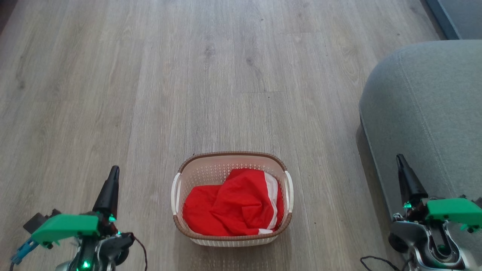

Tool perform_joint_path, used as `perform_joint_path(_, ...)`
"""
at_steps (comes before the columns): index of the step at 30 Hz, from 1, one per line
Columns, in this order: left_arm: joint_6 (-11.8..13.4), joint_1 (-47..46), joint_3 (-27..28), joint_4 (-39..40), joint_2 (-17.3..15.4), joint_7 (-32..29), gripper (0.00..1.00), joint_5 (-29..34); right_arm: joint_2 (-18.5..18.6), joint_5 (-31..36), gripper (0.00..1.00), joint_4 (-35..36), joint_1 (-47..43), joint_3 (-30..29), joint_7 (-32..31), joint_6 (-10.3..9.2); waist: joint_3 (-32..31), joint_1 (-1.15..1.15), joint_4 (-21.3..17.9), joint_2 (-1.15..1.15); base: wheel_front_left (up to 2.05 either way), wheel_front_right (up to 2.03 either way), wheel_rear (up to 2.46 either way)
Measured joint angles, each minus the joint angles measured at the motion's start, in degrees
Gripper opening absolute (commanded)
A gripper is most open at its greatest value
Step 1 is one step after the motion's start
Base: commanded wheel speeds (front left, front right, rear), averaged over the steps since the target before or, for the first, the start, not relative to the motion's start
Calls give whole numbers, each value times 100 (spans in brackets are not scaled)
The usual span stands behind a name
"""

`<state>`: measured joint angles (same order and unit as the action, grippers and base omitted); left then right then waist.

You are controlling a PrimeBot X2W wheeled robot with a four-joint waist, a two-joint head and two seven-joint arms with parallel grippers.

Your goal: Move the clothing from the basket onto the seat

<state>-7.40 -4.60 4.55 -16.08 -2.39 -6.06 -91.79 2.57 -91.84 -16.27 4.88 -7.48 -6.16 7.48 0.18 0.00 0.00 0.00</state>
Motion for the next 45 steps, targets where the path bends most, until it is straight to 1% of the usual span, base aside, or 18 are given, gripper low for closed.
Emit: perform_joint_path(45,0,0,0,0,0,0,0,0,0,0,0,0,0,0,0,0,0,0,0,0,0,0,0)
